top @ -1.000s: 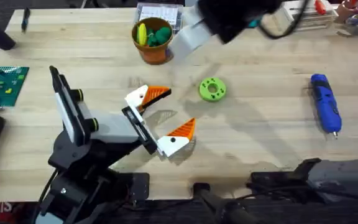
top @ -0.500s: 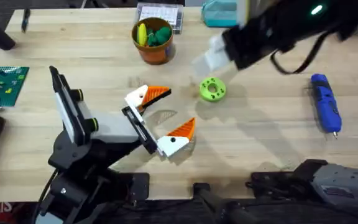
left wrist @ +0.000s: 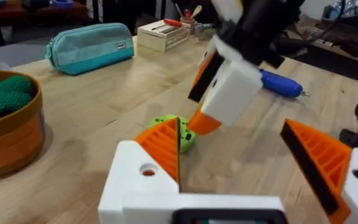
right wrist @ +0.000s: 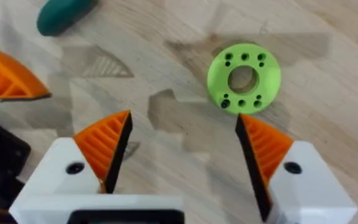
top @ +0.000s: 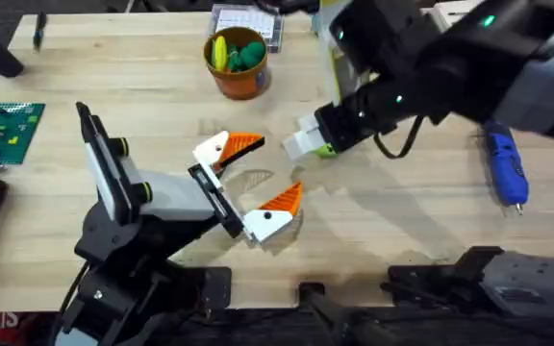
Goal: Pick up the gripper from the table and insert it into the empty holder that is missing its gripper. Then pick up a screw, insert it into the mounting hole, and use the screwdriver to tighten it. Finally, clean up the table by picking up the vegetable and placing it into the bucket.
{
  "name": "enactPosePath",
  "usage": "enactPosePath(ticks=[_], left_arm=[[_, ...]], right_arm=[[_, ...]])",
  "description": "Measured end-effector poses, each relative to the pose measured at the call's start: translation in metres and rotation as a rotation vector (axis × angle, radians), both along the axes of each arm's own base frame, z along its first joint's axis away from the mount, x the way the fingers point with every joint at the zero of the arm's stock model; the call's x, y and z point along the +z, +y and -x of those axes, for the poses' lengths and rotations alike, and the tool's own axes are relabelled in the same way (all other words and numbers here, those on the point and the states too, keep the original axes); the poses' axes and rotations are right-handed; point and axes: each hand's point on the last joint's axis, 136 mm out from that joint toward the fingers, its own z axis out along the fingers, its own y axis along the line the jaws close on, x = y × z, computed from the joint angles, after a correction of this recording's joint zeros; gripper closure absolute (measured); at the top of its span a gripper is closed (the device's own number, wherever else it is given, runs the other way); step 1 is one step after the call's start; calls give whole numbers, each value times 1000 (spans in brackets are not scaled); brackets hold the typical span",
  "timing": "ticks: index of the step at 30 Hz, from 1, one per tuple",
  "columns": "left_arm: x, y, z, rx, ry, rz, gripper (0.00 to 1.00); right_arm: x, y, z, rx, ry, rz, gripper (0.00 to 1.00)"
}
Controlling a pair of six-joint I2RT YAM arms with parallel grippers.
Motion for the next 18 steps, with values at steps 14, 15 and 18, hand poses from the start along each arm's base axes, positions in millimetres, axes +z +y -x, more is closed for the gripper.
enactPosePath(ticks=[14,15,18], left_arm=[[0,0,0,0,0,0,14],[0,0,0,0,0,0,15],[0,0,0,0,0,0,13]], right_arm=[[-50,-25,-9,-78,-43,115,8],[-51,-25,-11,-80,-45,116,12],[-54,-25,-13,-80,-45,122,102]])
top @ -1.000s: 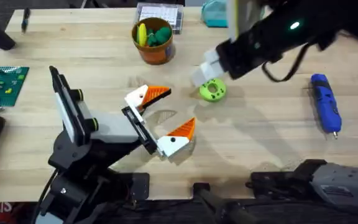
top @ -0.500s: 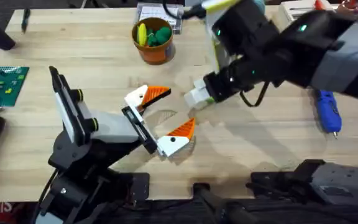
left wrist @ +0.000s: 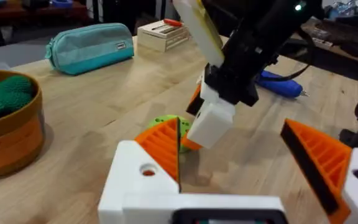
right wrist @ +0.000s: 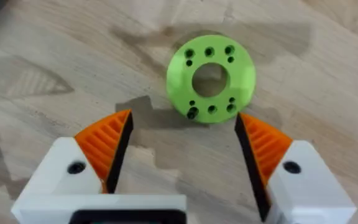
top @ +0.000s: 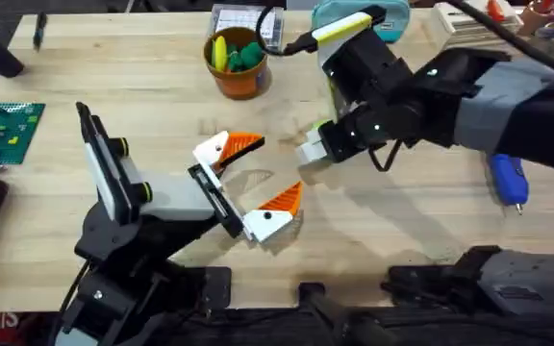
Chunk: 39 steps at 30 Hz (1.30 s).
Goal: Pick up the gripper from the table and insert it into the empty holder that is missing its gripper. Then pick up a screw, insert it into the mounting hole, and use the screwdriver to tighten it. Finally, clean up the table by picking up the vegetable and placing it into the bucket.
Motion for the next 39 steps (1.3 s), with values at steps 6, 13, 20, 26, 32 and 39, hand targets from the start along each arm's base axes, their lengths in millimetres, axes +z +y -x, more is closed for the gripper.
enactPosePath(ticks=[6,13,20,26,32,39], left_arm=[[0,0,0,0,0,0,13],[0,0,0,0,0,0,13],[0,0,0,0,0,0,13],[0,0,0,0,0,0,13],[0,0,0,0,0,0,13],[0,0,0,0,0,0,13]], right_arm=[[0,0,0,42,-5,14,263],[0,-9,-6,96,-18,42,261],[-1,-9,-7,190,6,4,271],[-1,-5,-4,261,9,-3,385],[-8,-5,-2,311,22,20,512],[-30,-7,0,327,85,54,577]])
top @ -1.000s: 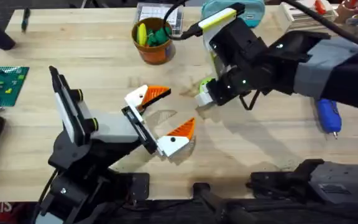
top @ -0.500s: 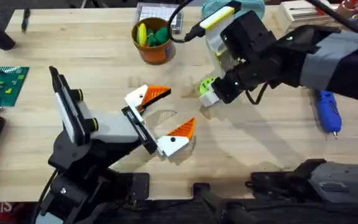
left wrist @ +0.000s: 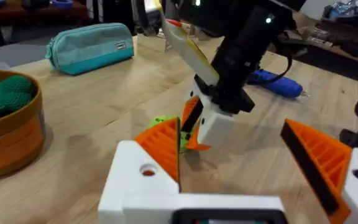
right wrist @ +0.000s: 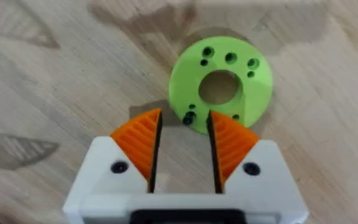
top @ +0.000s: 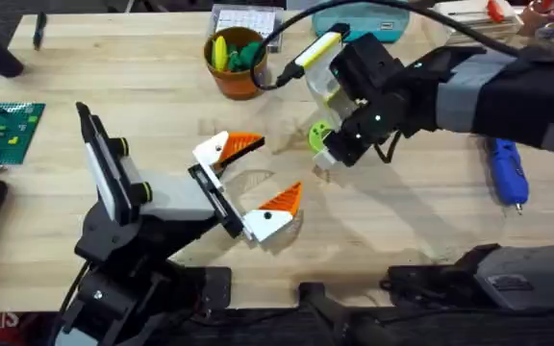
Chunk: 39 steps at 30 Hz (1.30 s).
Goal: Pick up the gripper from the table and insert it into the empty holder that is missing its gripper. Then pick up a screw, insert it into the mounting hole, and use the screwdriver to tighten it. Finally, clean up the table by picking up the vegetable and placing it into the bucket.
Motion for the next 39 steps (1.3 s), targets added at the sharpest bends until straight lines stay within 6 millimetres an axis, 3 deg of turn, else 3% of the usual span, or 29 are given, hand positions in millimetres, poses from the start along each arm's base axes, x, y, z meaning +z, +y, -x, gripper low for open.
enactPosePath(ticks=[17,39], left_arm=[[0,0,0,0,0,0,14],[0,0,0,0,2,1,14]], right_arm=[[2,-1,-8,-8,-39,10,987],[4,-11,-9,-23,-45,70,994]])
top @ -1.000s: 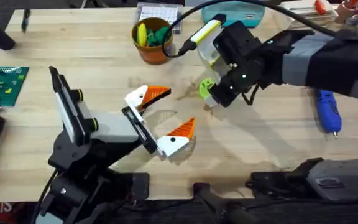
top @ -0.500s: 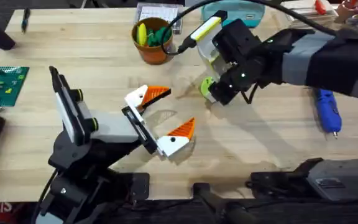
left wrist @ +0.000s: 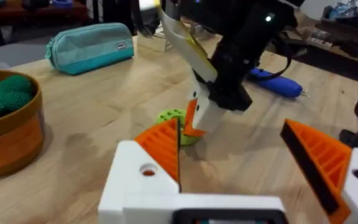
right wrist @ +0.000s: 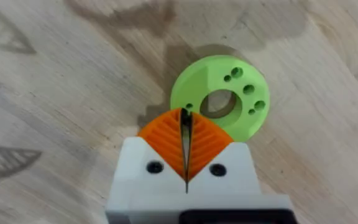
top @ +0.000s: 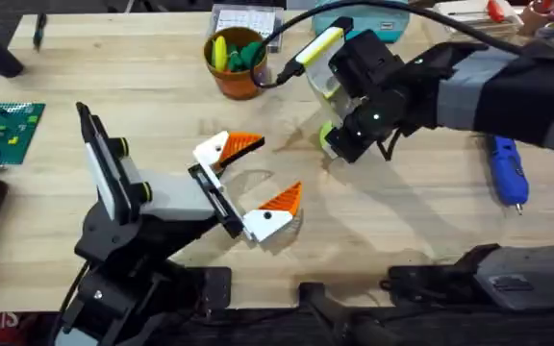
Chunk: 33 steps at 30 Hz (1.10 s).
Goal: Pick up the gripper from the table and insert it into the empty holder that is missing its gripper. Then pick up a screw, insert it into the mounting hole, and use the screwdriver to tighten it. Finally, clean up the table by picking up the vegetable and placing it into the bucket.
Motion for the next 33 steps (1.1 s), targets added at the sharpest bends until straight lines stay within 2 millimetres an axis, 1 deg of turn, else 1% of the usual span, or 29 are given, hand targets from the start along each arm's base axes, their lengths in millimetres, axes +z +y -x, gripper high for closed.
enactPosePath(ticks=[5,9,14,20,23,26,29,33], left_arm=[[0,0,0,0,0,0,14],[0,0,0,0,0,0,14],[0,0,0,0,0,0,14],[0,0,0,0,0,0,14],[0,0,0,0,0,0,14],[0,0,0,0,0,0,15],[0,0,0,0,0,0,14],[0,0,0,0,0,0,14]], right_arm=[[1,-4,-1,-6,-4,24,994],[6,-10,-4,-16,-16,60,995],[17,-9,-8,-19,-25,65,995],[31,-10,-4,-15,9,76,995],[46,-10,-2,-14,23,82,995],[66,-7,-5,-10,18,72,995],[90,4,-8,6,-8,36,995],[123,24,-9,45,-53,-42,995]])
